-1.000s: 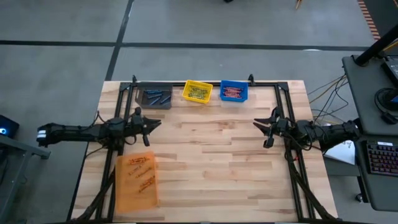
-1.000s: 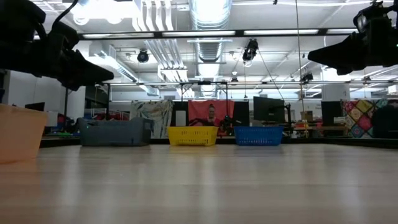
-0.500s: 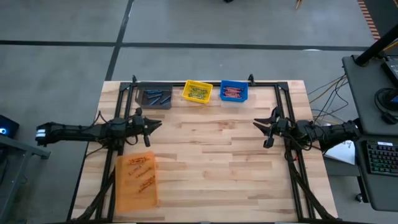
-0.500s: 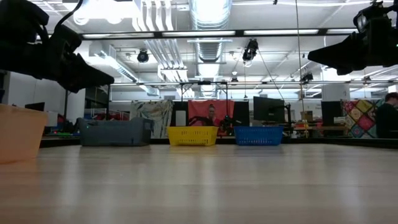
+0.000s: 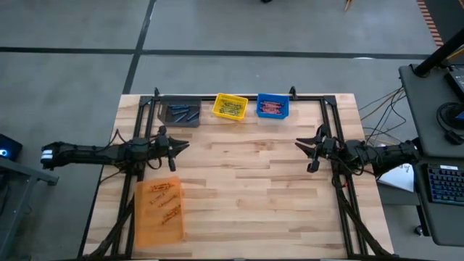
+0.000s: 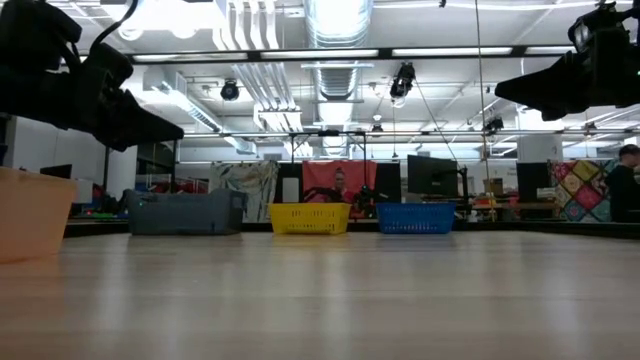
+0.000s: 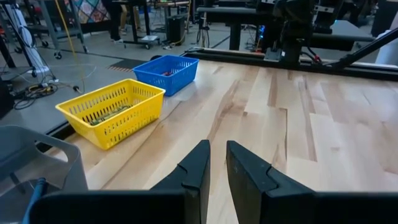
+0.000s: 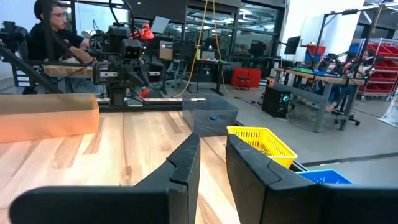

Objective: Sort crayons
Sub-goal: Return to Home Position

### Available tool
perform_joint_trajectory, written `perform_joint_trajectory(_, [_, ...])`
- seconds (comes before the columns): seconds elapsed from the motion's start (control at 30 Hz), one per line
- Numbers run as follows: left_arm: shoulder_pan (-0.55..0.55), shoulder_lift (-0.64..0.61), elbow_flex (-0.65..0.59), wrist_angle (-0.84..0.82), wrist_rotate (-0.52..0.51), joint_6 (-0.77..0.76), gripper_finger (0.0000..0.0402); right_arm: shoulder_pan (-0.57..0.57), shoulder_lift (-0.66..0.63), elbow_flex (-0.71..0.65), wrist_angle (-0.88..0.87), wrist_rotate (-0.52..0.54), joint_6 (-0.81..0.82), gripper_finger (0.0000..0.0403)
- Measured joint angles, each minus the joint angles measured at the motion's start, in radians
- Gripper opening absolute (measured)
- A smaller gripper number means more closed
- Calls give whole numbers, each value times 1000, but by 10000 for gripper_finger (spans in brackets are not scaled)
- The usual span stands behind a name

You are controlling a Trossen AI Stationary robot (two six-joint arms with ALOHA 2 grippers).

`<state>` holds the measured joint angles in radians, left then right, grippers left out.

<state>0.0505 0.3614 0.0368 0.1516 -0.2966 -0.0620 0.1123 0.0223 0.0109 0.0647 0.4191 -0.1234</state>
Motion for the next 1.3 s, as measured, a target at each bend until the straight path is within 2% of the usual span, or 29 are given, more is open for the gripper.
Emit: perform_joint_trajectory(1.3, [0, 13, 0, 0, 0, 0, 36, 0, 0, 0, 0, 0, 0, 68])
